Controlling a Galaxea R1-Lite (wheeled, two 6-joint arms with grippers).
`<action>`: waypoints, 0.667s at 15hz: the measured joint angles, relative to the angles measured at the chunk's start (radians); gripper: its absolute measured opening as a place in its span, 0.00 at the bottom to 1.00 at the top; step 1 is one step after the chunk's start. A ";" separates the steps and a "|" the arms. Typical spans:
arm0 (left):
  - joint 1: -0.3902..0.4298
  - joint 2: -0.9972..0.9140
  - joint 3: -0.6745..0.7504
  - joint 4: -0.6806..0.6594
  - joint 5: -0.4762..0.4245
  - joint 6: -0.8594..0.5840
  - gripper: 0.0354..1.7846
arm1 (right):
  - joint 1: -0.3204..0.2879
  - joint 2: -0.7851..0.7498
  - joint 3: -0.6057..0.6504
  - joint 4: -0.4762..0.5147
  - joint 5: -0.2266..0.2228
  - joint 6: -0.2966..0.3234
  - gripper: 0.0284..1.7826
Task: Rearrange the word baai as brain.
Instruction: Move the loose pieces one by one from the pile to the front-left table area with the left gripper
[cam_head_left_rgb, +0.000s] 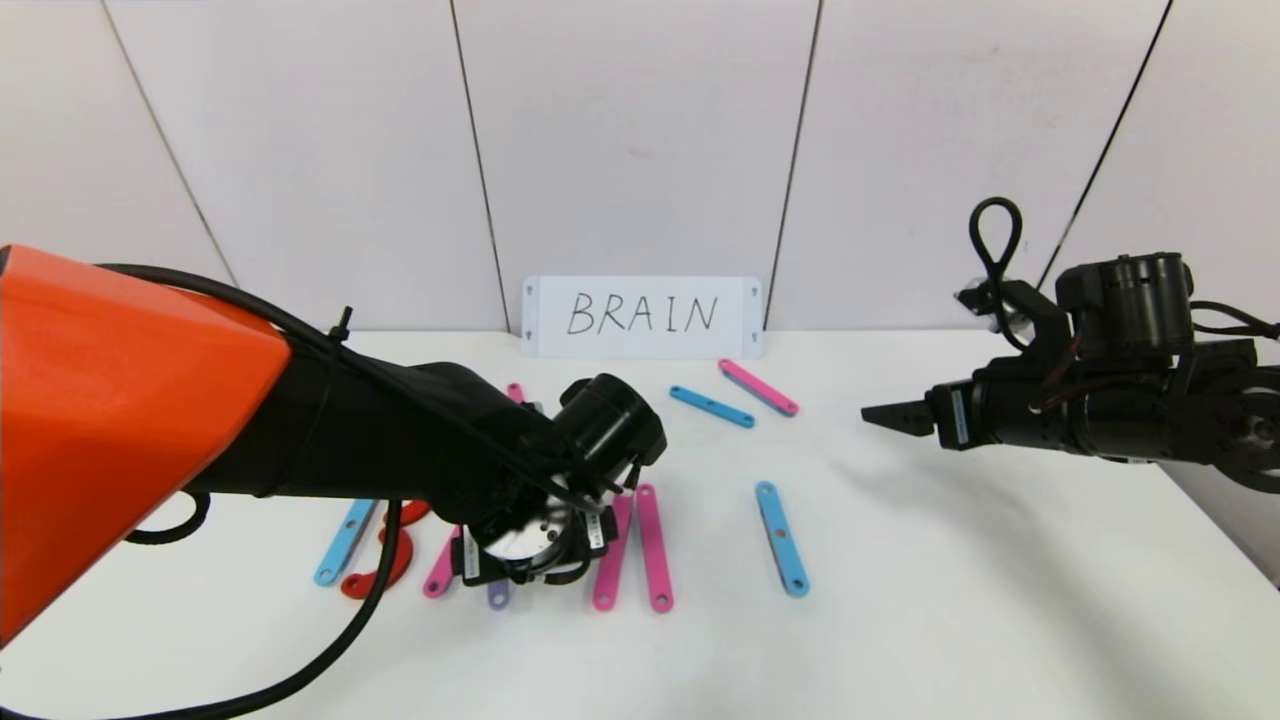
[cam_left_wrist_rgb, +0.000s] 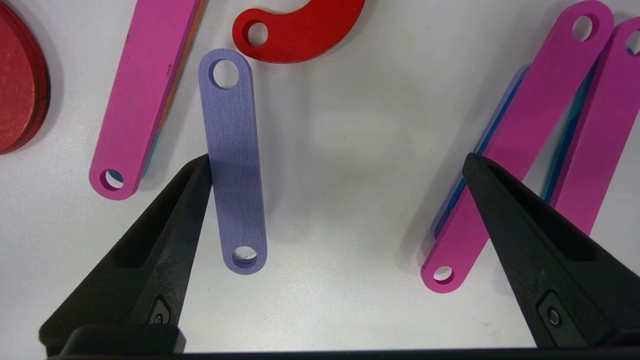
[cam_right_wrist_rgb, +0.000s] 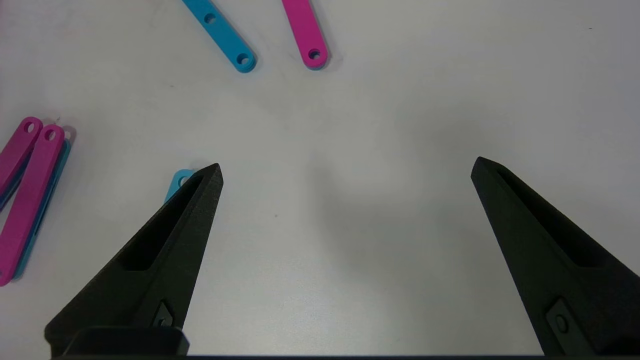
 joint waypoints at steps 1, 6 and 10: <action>0.000 -0.004 0.001 0.000 -0.002 0.000 0.97 | 0.001 0.000 0.000 0.000 0.000 0.000 0.98; 0.004 -0.025 0.007 -0.001 -0.046 0.006 0.97 | 0.005 -0.004 0.004 -0.002 0.018 0.001 0.98; 0.031 -0.033 0.030 -0.039 -0.097 0.046 0.97 | 0.005 -0.004 0.004 -0.001 0.018 0.000 0.98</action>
